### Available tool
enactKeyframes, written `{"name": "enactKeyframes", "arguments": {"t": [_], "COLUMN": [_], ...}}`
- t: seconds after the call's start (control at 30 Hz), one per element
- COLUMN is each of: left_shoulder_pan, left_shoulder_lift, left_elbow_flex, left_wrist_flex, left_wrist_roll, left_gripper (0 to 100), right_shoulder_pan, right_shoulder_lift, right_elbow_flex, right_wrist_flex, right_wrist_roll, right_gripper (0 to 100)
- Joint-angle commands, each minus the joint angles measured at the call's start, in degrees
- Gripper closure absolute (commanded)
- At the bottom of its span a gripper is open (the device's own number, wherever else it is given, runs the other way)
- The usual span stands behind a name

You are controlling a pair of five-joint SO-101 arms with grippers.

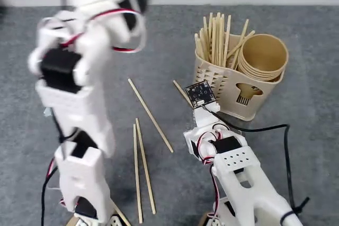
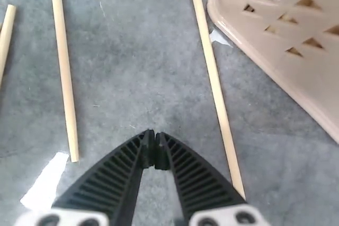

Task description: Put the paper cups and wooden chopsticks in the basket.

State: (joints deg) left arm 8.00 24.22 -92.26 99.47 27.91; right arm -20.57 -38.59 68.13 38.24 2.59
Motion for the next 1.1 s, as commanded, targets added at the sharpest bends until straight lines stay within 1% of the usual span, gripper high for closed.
{"name": "enactKeyframes", "arguments": {"t": [0.0,0.07,0.13,0.27,0.37,0.43,0.6,0.67,0.77,0.87,1.0,1.07], "left_shoulder_pan": [-4.04,-6.07,-8.44,-11.78,-13.01,-13.98,-16.26,-16.79,-17.41,-17.85,-19.87,-21.19], "left_shoulder_lift": [-4.66,-6.07,-8.53,-16.18,-23.21,-27.78,-38.15,-42.11,-48.53,-56.88,-70.33,-75.6], "left_elbow_flex": [-2.95,0.57,7.08,26.42,41.89,50.59,67.74,74.42,85.41,97.63,114.24,121.8], "left_wrist_flex": [1.32,1.32,1.32,1.23,0.97,0.88,0.79,0.44,-2.46,-7.65,-15.82,-18.64], "left_wrist_roll": [-5.89,-7.91,-8.09,-8.09,-8.26,-8.26,-8.18,-8.18,-8.18,-8.18,-8.09,-8.09], "left_gripper": [98,99,99,99,99,99,99,99,99,99,99,99], "right_shoulder_pan": [-0.57,-0.57,-0.57,-0.66,-3.21,-5.32,-10.68,-12.44,-13.49,-14.11,-14.11,-14.11], "right_shoulder_lift": [-4.97,-7.34,-8.92,-9.71,-9.71,-9.71,-9.71,-9.71,-9.63,-7.78,0.22,5.14], "right_elbow_flex": [-1.67,-1.85,-3.6,-11.34,-16.79,-18.81,-19.96,-20.22,-20.66,-23.03,-28.31,-31.47], "right_wrist_flex": [-0.4,1.27,4.18,12.97,18.07,19.47,19.56,19.56,19.56,20.18,21.41,21.76], "right_wrist_roll": [1.32,4.48,6.33,6.42,6.68,6.77,6.59,6.33,4.22,3.16,3.08,2.81], "right_gripper": [98.7,98.7,98.9,98.7,98.7,98.7,98.3,95.7,92.6,92.5,92.4,92.1]}}
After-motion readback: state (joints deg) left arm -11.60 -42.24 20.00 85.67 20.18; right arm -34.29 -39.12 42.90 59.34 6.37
